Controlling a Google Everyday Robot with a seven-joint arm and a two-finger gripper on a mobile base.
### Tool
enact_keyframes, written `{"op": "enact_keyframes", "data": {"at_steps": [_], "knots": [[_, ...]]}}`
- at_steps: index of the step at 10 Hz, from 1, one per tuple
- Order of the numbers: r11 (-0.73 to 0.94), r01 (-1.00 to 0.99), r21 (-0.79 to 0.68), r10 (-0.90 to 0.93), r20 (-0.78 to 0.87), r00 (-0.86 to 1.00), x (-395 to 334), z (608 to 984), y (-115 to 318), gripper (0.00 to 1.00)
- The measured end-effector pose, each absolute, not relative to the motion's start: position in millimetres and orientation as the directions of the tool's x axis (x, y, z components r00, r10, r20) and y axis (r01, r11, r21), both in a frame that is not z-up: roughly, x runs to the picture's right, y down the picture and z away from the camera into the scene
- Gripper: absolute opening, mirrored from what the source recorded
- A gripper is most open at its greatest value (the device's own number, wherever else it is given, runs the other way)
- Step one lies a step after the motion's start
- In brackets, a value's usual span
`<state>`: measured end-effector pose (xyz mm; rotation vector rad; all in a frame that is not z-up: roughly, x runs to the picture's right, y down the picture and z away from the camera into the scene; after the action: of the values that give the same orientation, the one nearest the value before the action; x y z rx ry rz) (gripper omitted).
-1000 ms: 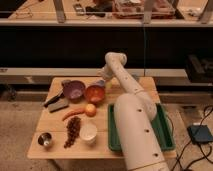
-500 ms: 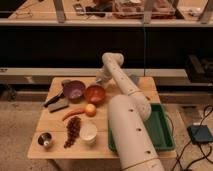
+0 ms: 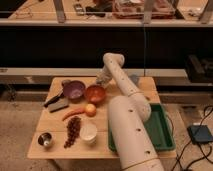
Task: Wipe table surface with sponge
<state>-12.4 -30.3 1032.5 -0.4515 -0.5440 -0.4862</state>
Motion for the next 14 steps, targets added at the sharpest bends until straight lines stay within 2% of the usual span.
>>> {"op": "enact_keyframes", "data": {"at_steps": [7, 11, 14], "knots": [[0.839, 0.477, -0.263, -0.260, 0.575, 0.775, 57.2, 992.0, 9.4, 0.00], [0.840, 0.475, -0.263, -0.275, 0.548, 0.790, 65.0, 967.7, 33.7, 0.00], [0.848, 0.460, -0.262, -0.252, 0.565, 0.786, 77.6, 966.1, 50.2, 0.00]]}}
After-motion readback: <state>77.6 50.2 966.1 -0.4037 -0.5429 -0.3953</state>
